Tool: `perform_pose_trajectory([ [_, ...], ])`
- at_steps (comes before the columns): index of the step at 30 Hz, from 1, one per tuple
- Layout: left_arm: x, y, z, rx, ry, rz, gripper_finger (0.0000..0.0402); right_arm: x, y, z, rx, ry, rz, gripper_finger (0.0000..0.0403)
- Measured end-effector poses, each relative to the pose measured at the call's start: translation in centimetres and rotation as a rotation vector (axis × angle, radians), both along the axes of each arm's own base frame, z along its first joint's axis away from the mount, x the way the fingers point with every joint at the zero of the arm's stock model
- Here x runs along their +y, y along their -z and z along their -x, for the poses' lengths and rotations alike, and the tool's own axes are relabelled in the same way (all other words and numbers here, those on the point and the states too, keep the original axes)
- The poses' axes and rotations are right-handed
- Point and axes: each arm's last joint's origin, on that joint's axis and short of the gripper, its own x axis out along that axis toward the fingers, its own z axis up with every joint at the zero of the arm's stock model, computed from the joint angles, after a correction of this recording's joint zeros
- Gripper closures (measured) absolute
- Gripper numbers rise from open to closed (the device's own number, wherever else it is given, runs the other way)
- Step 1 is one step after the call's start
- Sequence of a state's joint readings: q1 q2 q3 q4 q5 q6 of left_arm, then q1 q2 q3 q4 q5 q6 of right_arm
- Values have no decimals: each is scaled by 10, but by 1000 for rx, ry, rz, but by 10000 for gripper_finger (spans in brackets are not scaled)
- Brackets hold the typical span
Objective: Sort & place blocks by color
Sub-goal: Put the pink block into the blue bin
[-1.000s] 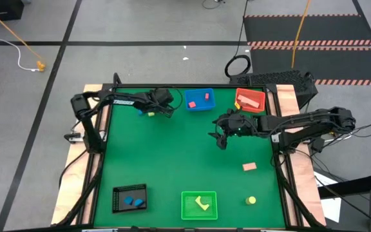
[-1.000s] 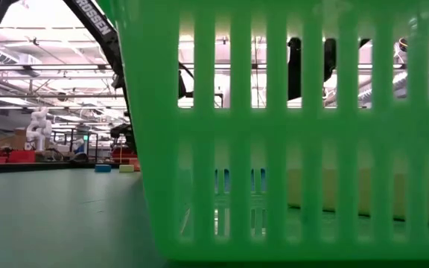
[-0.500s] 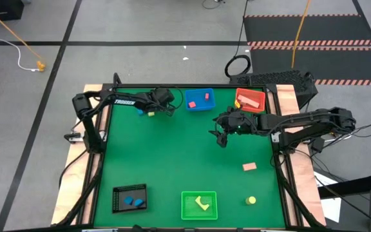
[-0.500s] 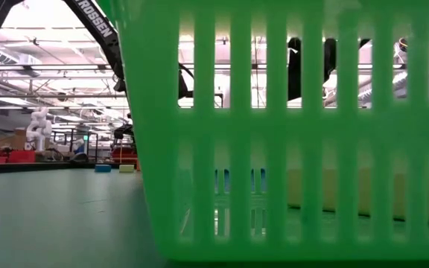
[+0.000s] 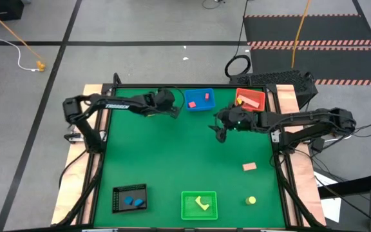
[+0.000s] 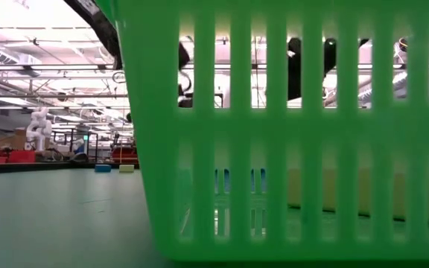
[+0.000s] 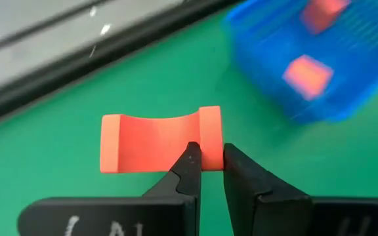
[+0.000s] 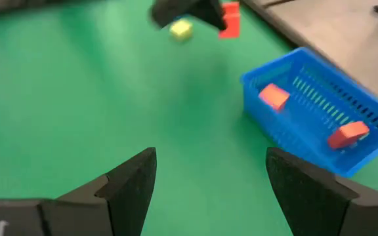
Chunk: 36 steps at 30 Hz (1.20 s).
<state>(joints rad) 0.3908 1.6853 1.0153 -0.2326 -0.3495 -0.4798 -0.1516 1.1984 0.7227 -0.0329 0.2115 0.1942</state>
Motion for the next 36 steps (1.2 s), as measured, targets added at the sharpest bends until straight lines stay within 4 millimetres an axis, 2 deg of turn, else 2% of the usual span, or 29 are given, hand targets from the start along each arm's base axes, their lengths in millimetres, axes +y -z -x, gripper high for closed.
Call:
perform_pose_trajectory([
  [3, -12, -21, -5, -93, 63, -62, 364, -7, -6, -3, -67, 16, 26, 124],
  [7, -26, -49, -16, -282, 199, -138, 364, -11, -16, -10, -152, -33, 159, 124],
  [13, -44, -73, -31, -532, 380, -171, 364, -10, -11, -21, -86, -170, 415, 124],
  [18, -54, -80, -35, -633, 506, -116, 364, -11, -1, -26, -1, -218, 506, 124],
  [22, -61, -79, -37, -645, 525, -88, 364, -15, -3, -26, 38, -110, 593, 124],
  [26, -63, -83, -38, -686, 523, -93, 364, -16, -11, -27, -10, -60, 640, 124],
  [36, -63, -94, -40, -803, 514, -122, 364, -14, -27, -31, -170, -68, 708, 124],
])
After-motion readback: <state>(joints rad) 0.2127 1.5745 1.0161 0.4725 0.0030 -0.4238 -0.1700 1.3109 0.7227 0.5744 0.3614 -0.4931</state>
